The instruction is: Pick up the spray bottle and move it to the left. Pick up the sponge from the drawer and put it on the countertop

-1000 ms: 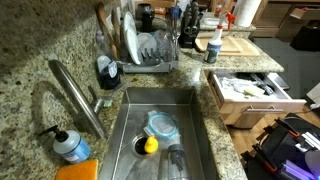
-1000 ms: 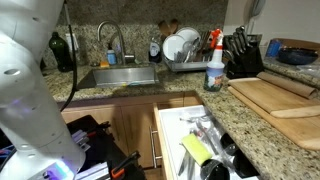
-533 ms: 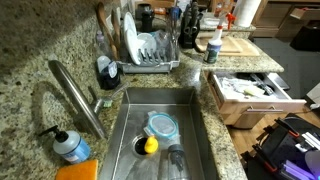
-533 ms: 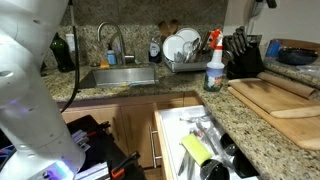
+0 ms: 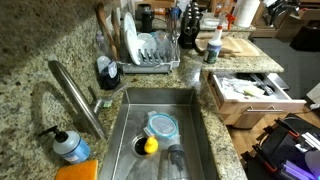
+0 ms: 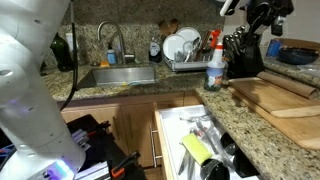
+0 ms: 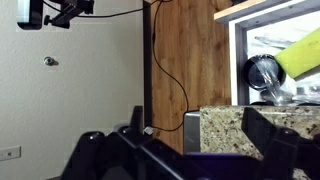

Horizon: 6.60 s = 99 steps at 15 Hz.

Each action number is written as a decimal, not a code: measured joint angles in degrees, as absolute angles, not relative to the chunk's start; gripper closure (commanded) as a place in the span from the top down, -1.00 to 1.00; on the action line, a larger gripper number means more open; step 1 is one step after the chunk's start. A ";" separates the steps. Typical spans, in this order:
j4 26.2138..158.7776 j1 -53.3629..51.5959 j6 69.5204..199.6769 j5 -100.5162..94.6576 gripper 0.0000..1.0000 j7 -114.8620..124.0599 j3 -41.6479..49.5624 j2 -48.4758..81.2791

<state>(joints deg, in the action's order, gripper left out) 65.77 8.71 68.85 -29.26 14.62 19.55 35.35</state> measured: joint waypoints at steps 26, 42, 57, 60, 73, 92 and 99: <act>76.15 18.75 84.97 -5.58 1.00 48.91 20.77 40.60; 103.75 14.54 112.01 -8.66 1.00 57.18 21.37 33.37; 133.47 15.11 131.31 -11.16 1.00 46.01 22.18 8.43; 131.69 15.12 128.36 -1.88 1.00 45.36 21.02 9.80; 125.20 13.18 129.04 6.55 1.00 53.40 18.96 22.04; 124.54 12.65 134.48 9.61 1.00 50.24 18.24 28.20; 124.54 11.58 136.50 9.62 1.00 50.26 18.14 30.83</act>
<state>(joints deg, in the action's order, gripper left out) 124.54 11.58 136.50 9.62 50.26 18.14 30.83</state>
